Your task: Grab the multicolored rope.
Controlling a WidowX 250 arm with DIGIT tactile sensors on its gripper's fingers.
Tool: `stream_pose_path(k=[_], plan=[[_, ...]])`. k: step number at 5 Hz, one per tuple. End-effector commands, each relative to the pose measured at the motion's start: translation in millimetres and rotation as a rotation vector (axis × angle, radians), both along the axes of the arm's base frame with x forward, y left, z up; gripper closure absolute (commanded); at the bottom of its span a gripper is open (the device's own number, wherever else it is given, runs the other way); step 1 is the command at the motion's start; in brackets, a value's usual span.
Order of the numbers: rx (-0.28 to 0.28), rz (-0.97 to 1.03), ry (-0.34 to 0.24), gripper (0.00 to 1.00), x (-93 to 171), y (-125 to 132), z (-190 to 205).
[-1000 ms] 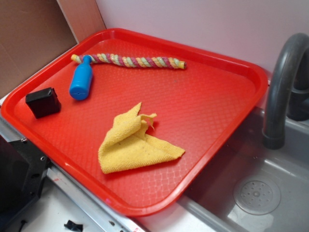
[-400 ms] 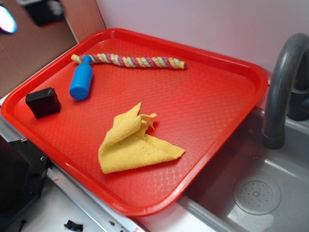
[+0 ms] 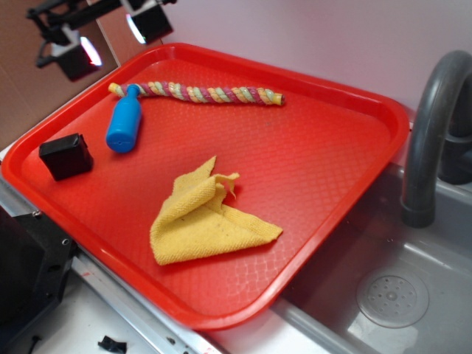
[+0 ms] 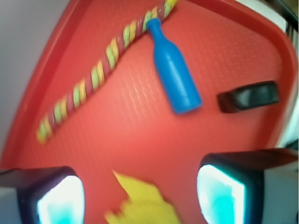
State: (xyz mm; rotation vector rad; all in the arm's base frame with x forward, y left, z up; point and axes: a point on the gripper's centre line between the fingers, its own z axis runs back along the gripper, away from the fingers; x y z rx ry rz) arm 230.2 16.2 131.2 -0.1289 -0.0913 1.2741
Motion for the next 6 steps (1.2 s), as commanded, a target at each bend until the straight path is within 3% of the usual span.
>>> stream_pose_path(k=[1,3,5,6], plan=[[0.031,0.396,-0.049,0.00,30,47,-19],[0.014,0.483,-0.017,0.00,61,69,-54],[-0.020,0.468,0.047,0.00,65,65,-91],[0.015,0.448,0.069,0.00,68,62,-101]])
